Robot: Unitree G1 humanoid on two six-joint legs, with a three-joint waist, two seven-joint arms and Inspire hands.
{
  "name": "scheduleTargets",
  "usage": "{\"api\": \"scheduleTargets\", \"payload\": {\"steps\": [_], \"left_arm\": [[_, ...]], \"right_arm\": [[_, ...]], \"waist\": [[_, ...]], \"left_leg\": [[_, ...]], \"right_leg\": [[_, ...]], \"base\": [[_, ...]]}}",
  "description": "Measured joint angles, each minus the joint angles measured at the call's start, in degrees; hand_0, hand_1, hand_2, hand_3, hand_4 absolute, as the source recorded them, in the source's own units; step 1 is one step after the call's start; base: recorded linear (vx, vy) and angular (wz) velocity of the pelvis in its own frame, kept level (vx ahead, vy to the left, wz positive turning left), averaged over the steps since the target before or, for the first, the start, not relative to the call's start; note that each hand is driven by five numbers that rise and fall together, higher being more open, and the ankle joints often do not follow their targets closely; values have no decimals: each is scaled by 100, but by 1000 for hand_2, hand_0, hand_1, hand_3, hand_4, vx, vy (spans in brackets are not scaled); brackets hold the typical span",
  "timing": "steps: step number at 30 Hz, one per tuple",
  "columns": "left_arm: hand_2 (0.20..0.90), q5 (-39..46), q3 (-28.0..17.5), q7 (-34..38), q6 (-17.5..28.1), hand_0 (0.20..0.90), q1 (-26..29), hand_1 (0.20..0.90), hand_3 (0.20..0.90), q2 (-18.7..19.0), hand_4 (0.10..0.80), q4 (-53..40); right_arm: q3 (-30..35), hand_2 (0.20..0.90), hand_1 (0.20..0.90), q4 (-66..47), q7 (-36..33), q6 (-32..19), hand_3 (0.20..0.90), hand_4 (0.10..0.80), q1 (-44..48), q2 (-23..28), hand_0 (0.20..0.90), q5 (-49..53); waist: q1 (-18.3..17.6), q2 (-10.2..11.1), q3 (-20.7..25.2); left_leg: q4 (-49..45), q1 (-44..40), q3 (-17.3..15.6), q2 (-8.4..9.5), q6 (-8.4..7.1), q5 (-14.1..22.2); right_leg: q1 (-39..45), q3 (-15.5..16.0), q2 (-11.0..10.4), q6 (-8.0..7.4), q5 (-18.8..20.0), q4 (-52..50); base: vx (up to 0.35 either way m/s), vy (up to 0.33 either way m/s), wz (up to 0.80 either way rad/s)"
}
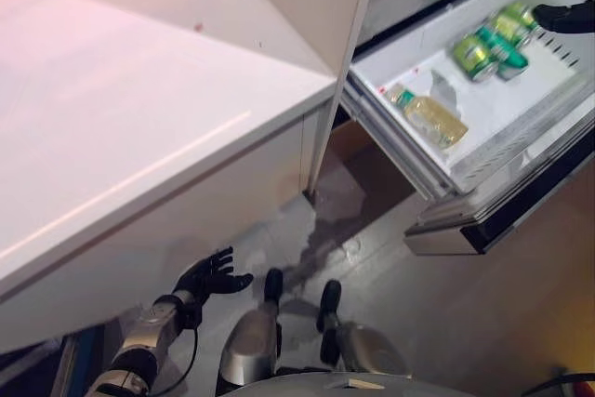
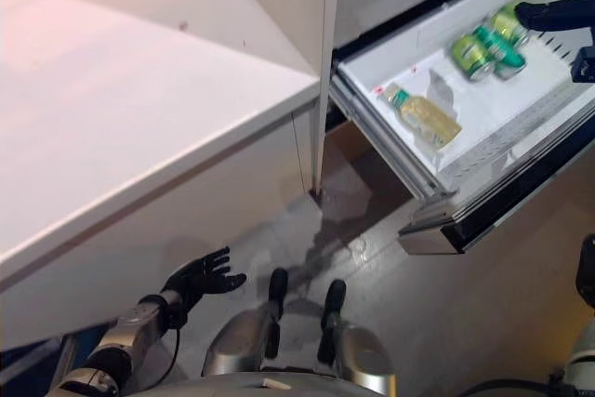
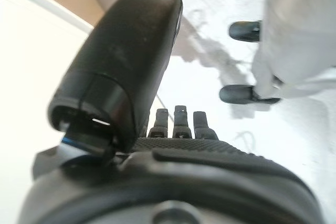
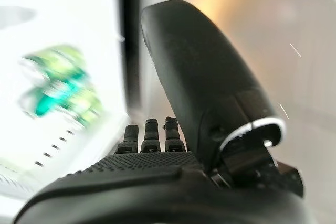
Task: Put drinks into fridge and close the fridge
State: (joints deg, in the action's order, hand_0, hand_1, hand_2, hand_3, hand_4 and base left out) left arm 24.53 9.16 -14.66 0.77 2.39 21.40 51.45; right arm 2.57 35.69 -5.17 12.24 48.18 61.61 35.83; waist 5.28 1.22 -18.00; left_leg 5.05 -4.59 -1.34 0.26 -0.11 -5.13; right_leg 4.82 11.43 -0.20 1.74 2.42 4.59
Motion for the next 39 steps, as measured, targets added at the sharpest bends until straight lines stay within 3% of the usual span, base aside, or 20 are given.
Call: {"api": "scheduleTargets", "payload": {"steps": [6,11,15,21,27,39], "left_arm": [[900,-222,14,-70,-14,900,-265,900,900,-181,800,532],[900,-225,75,-90,5,900,-456,900,900,-284,800,755],[900,-233,241,-92,4,900,-529,900,900,-300,800,862],[900,-217,244,10,6,900,-493,900,900,-302,800,856],[900,-127,243,195,59,900,-203,900,900,-320,800,734],[900,288,223,429,230,900,29,900,900,-371,800,413]], "right_arm": [[1045,900,900,-44,-752,-587,900,800,-1350,-895,900,1009],[1316,900,900,-38,-1200,-800,900,800,-2236,-1488,900,1698],[1500,900,900,-36,-1308,-943,900,800,-2805,-1923,900,2321],[1516,900,900,-20,-1306,-1083,900,800,-2851,-1977,900,2668],[1513,900,900,66,-1245,-1126,900,800,-2691,-1976,900,2879],[1466,900,900,584,-628,-1271,900,800,-1800,-1690,900,2995]], "waist": [[-286,4,633],[-506,-41,704],[-544,-56,696],[-510,-14,601],[-308,-45,224],[-233,-184,-339]], "left_leg": [[1,-413,-78,7,13,166],[-196,-486,-160,24,44,279],[-771,-327,-137,28,76,550],[-1830,288,-53,178,200,985],[-3210,1170,-7,299,294,1477],[-4482,2447,31,488,442,1738]], "right_leg": [[390,-156,1,-83,-69,56],[478,-282,-21,-117,-95,-17],[365,-264,-86,-96,-350,-532],[-468,-206,-389,-103,-1095,-2144],[-1267,-167,-650,-113,-1565,-3446],[-2409,-231,-922,-212,-1773,-4609]], "base": [[112,-1,-11],[100,-23,-13],[31,-10,3],[-39,-3,10],[-75,39,13],[-87,55,5]]}}
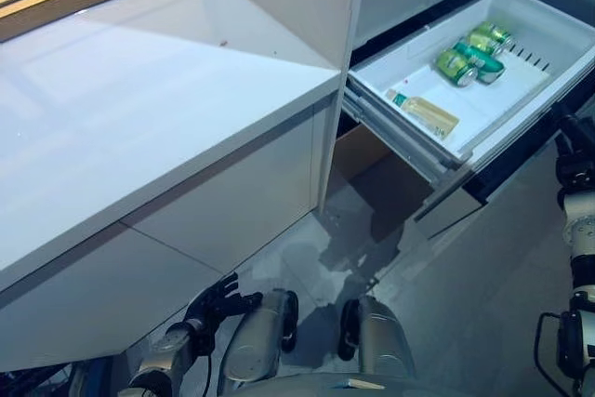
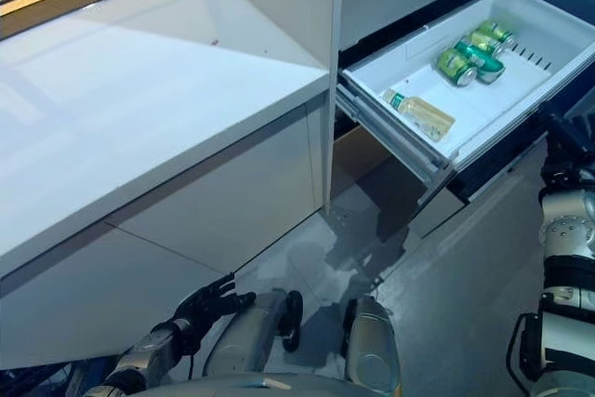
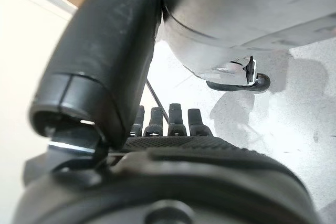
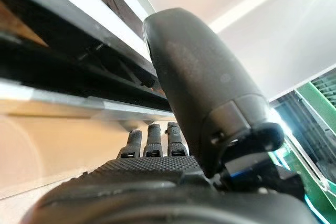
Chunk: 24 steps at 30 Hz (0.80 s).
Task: Put drinks into fridge and close the fridge
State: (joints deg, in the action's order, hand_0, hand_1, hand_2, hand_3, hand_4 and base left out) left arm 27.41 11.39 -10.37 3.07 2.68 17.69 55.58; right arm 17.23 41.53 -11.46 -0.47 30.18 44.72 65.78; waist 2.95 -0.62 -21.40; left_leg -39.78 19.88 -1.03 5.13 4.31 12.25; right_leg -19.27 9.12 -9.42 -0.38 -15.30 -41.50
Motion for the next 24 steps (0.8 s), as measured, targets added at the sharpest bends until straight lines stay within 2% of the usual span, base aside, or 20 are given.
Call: {"api": "scheduleTargets", "payload": {"steps": [4,9,13,15,24], "left_arm": [[900,38,0,-7,153,900,-20,900,900,-47,800,-31],[900,220,2,-21,222,900,-47,900,900,-101,800,-33],[900,222,-1,-35,268,900,-58,900,900,-170,800,-13],[900,220,-14,-54,285,900,-49,900,900,-193,800,5],[900,153,-66,-135,316,900,-241,900,900,-205,800,232]], "right_arm": [[-38,900,900,82,104,-79,900,800,46,24,900,-9],[-253,900,900,202,227,-121,900,800,145,138,900,-125],[-297,900,900,216,331,-212,900,800,213,156,900,-188],[-390,900,900,286,348,-255,900,800,350,159,900,-222],[-699,900,900,548,377,-205,900,800,763,159,900,-409]], "waist": [[55,-9,-38],[73,-35,-53],[136,-87,-77],[160,-146,-128],[533,-269,-204]], "left_leg": [[1,106,75,82,12,-8],[9,184,260,149,-1,-29],[212,172,388,241,-52,-257],[311,113,512,303,-61,-303],[771,-277,805,349,-184,-526]], "right_leg": [[-81,5,-40,0,0,-52],[-60,189,-104,1,1,-47],[-44,310,-199,36,11,5],[54,422,-232,40,18,70],[563,925,-403,89,-102,304]], "base": [[-3,42,7],[19,42,18],[58,27,19],[83,29,25],[117,8,27]]}}
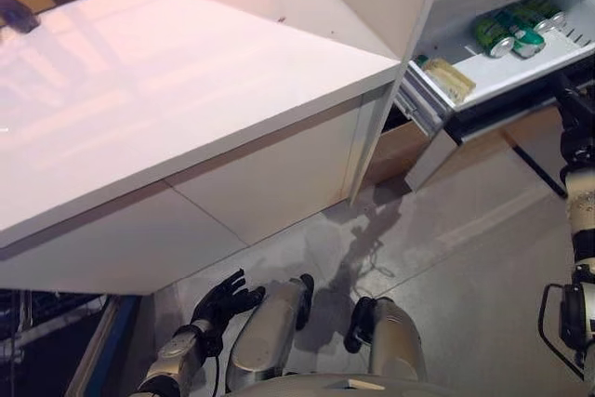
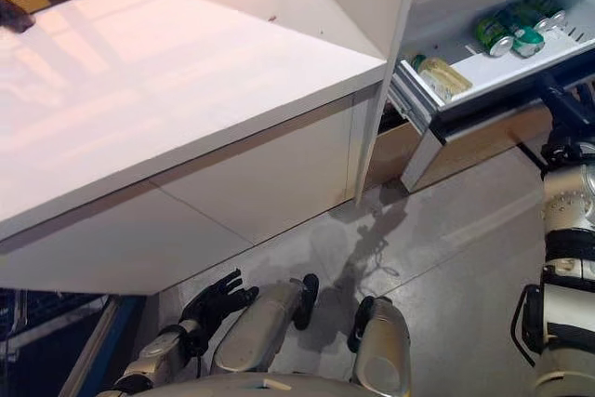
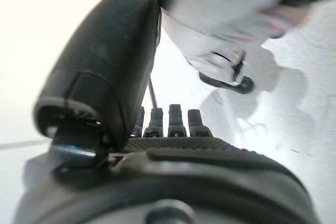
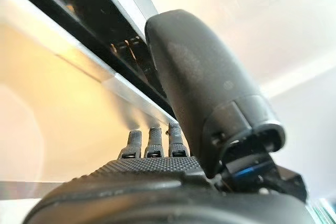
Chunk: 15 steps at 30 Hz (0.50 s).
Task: Put drinks into fridge and close the fridge
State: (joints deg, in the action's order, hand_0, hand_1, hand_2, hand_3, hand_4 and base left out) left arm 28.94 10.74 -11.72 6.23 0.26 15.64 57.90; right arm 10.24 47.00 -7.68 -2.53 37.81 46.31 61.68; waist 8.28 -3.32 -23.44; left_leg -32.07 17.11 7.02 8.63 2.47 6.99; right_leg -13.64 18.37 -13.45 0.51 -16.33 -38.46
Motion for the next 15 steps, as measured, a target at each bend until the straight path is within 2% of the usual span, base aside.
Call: {"api": "scheduleTargets", "payload": {"steps": [2,3,10,15], "left_arm": [[900,-55,2,-2,-26,900,-106,900,900,7,800,25],[900,-88,-4,-5,-40,900,-135,900,900,4,800,62],[900,-197,-30,-110,-101,900,-287,900,900,29,800,129],[900,-213,-46,-122,-102,900,-389,900,900,65,800,148]], "right_arm": [[-3,900,900,6,58,23,900,800,21,-18,900,-4],[-4,900,900,34,59,36,900,800,24,-23,900,-8],[-175,900,900,75,230,166,900,800,180,-89,900,-17],[-180,900,900,157,75,181,900,800,147,-259,900,-144]], "waist": [[97,-7,-3],[148,8,-14],[500,26,28],[444,77,128]], "left_leg": [[125,-72,74,35,-3,-72],[186,-158,173,71,-25,-50],[358,-406,383,83,-47,-69],[440,-568,426,113,-52,-79]], "right_leg": [[99,123,-28,0,52,75],[207,201,-46,-24,-59,66],[570,466,-80,-25,-182,205],[793,445,-28,-63,-207,342]], "base": [[91,8,31],[8,33,39],[92,0,26],[40,-11,10]]}}
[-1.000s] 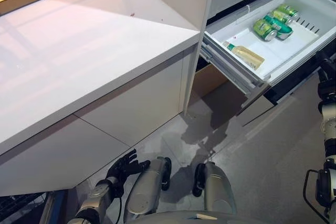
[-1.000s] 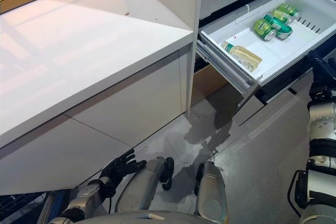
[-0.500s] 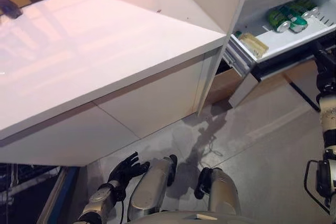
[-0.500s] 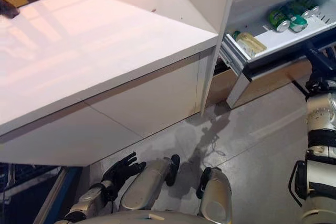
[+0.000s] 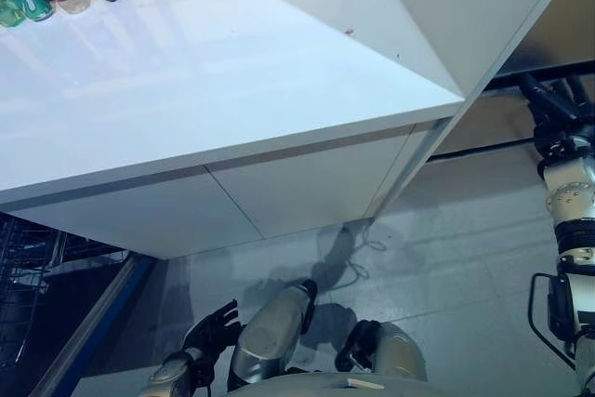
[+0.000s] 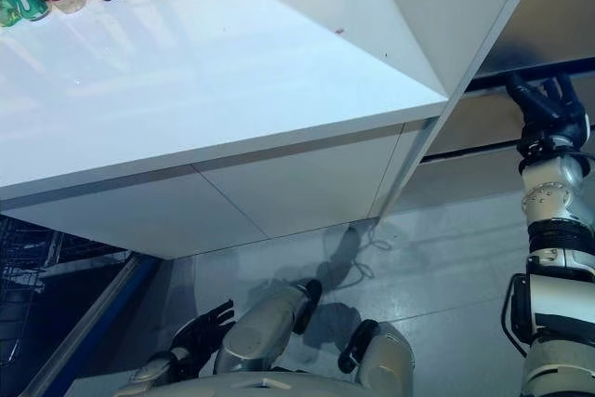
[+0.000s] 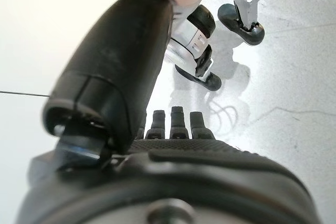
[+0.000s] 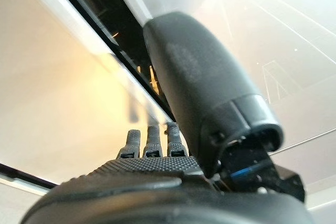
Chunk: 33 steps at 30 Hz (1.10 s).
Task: Put drinks into fridge and close the fridge
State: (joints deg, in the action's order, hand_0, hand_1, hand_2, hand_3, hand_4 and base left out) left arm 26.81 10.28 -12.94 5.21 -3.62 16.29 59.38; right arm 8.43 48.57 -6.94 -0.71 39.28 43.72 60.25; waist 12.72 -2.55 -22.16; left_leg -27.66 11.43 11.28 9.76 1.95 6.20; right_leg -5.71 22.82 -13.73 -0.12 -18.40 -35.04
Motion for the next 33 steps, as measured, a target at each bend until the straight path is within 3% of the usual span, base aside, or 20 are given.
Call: {"api": "scheduleTargets", "payload": {"steps": [8,16,24,29,33], "left_arm": [[900,-227,-1,-23,-3,900,17,900,900,96,800,-7],[900,-438,-1,-46,-57,900,22,900,900,339,800,-8],[900,-430,-3,49,-286,900,5,900,900,531,800,-28],[900,-427,-8,23,-286,900,56,900,900,341,800,-192],[900,-430,-136,5,-298,900,65,900,900,98,800,-207]], "right_arm": [[1,900,900,-187,14,19,900,800,-20,-71,900,-99],[-45,900,900,-757,276,203,900,800,-459,-553,900,-254],[-318,900,900,-1018,543,548,900,800,-1729,-1161,900,-533],[-495,900,900,-978,876,652,900,800,-2800,-1577,900,-816],[-616,900,900,-213,1062,683,900,800,-3298,-1999,900,-1338]], "waist": [[-17,21,74],[-218,260,412],[-795,556,891],[-1018,539,1159],[-1178,511,1414]], "left_leg": [[54,-87,-121,-117,9,7],[604,-376,-654,-544,-15,-74],[1780,-941,-1315,-836,-21,-456],[2540,-1335,-1540,-872,-35,-734],[2931,-1637,-1698,-906,-69,-822]], "right_leg": [[26,-154,160,12,88,215],[108,-679,615,41,578,1061],[406,-1302,1027,25,1337,2448],[676,-1470,1138,18,1658,3119],[939,-1615,1228,12,1847,3597]], "base": [[2,-57,-10],[-81,-90,-42],[-112,-96,-49],[-96,-63,-27],[-58,-26,-22]]}}
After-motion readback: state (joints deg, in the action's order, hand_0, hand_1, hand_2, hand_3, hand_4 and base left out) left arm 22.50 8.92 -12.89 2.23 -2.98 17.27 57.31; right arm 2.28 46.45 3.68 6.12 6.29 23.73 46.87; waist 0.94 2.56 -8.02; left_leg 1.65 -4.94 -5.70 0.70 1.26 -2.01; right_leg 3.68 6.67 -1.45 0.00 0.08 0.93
